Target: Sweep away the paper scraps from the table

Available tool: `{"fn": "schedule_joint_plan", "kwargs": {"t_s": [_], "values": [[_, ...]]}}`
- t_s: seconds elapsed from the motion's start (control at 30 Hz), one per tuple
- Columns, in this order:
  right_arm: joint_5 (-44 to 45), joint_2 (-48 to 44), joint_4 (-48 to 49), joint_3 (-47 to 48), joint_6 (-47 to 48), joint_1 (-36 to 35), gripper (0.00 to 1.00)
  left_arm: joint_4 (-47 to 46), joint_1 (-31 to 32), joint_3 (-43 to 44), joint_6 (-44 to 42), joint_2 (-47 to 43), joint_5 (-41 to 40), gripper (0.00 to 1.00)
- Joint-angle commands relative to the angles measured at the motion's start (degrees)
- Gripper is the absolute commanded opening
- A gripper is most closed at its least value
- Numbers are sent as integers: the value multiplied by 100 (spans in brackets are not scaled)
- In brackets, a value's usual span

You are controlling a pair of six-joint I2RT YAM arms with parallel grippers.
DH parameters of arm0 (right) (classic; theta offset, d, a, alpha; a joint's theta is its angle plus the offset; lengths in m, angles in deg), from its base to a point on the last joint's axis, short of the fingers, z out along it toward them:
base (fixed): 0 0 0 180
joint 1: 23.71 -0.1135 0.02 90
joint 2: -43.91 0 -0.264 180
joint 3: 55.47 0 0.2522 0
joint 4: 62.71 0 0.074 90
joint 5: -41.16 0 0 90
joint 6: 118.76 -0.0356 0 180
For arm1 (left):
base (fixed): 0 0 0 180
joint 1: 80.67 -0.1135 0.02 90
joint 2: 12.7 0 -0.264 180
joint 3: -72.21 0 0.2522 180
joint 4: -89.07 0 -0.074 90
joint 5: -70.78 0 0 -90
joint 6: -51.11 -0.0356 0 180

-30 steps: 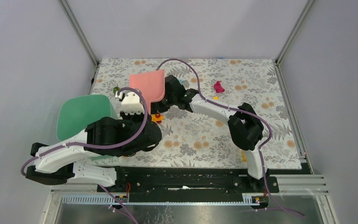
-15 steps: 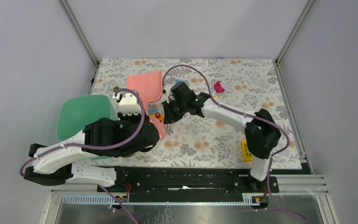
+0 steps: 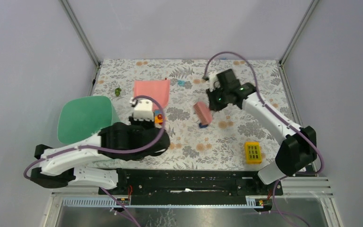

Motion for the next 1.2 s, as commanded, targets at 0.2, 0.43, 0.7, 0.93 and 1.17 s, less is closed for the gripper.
{"fn": "schedule_joint_plan", "kwargs": {"t_s": [0.2,0.43,0.7,0.93,1.17], "values": [[-170,-36,-223,1807,1256,840,0,-1029,-38,-844,-1144,1218,2065,0],[1219,1034,200,2796,2230,1212,0,-2750,-191,-1570,-2250,1417,4161,0],[1585,3164,308,4583,2578,1750,0,-3446,-360,-1636,-2703,2274,4899,0],[730,3888,214,5020,2738,1790,0,-3964,-504,-1987,-2610,2441,5144,0],[489,3135,-437,3749,4642,1790,0,-4018,-548,-1942,-2637,2463,5204,0]]}}
